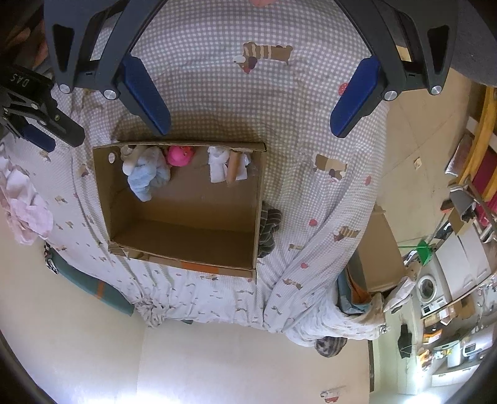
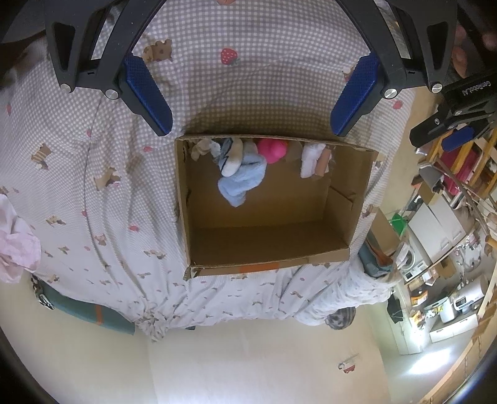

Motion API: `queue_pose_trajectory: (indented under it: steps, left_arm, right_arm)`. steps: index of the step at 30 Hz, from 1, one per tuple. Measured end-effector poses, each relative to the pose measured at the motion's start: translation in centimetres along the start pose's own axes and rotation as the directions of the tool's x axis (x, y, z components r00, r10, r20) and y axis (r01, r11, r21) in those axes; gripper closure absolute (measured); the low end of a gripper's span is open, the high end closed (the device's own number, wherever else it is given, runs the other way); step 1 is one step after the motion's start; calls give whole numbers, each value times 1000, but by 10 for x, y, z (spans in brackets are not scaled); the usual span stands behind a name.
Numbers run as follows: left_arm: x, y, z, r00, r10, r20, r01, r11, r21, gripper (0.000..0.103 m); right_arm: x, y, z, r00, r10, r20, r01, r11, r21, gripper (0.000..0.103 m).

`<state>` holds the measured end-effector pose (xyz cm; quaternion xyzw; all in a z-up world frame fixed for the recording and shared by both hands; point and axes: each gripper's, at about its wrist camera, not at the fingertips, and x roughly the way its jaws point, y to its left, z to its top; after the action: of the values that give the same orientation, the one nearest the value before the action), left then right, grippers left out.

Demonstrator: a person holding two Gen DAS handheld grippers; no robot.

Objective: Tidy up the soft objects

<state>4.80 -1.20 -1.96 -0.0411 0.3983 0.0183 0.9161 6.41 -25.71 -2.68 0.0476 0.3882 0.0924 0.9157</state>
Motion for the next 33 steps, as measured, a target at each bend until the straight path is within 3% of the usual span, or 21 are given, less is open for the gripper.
queue_pose_trajectory:
  steps: [33]
  left_arm:
    - [10, -2, 0, 1000, -21, -22, 21, 1000, -19, 1]
  right_arm:
    - [-2, -3, 4, 1000, -8, 15, 8, 1000, 28, 0]
